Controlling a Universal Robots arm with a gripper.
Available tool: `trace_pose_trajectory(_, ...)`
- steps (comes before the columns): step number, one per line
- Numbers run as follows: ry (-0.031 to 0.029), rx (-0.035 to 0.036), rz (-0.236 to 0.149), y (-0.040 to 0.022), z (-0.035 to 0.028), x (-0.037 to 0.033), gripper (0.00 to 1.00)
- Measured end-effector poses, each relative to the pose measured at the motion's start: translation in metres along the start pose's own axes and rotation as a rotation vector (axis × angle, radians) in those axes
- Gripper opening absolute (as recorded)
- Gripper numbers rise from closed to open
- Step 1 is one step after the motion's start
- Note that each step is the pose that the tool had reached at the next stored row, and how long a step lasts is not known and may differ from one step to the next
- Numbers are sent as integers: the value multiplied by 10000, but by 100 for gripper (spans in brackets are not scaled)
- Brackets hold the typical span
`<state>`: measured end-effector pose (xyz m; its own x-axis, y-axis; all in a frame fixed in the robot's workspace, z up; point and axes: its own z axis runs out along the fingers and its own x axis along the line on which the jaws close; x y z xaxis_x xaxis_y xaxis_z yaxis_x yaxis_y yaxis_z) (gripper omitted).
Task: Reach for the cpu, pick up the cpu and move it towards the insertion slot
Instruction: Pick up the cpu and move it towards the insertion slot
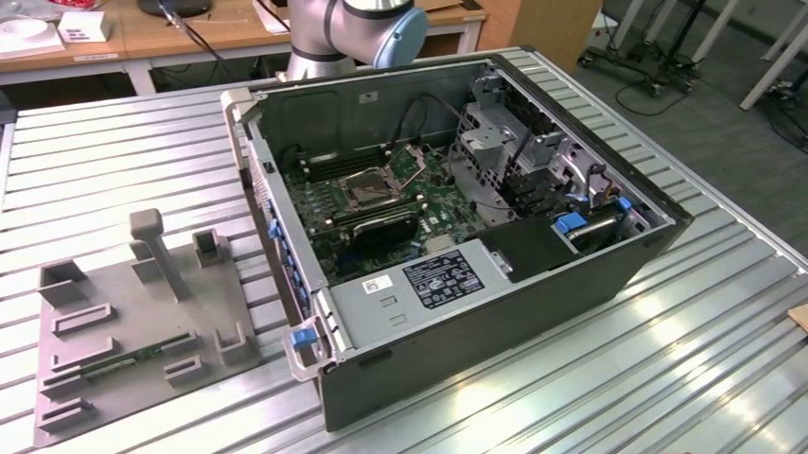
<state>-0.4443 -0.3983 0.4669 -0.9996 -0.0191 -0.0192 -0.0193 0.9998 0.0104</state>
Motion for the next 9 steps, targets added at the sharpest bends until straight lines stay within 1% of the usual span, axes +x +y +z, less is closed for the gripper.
trace_pose_trajectory(3, 4, -1, 3, -1, 30, 1, 54)
trace_pose_trajectory(8, 5, 0, 2, -2, 30, 1, 54)
trace_pose_trajectory(9, 27, -3, 2, -2, 33, 0, 54)
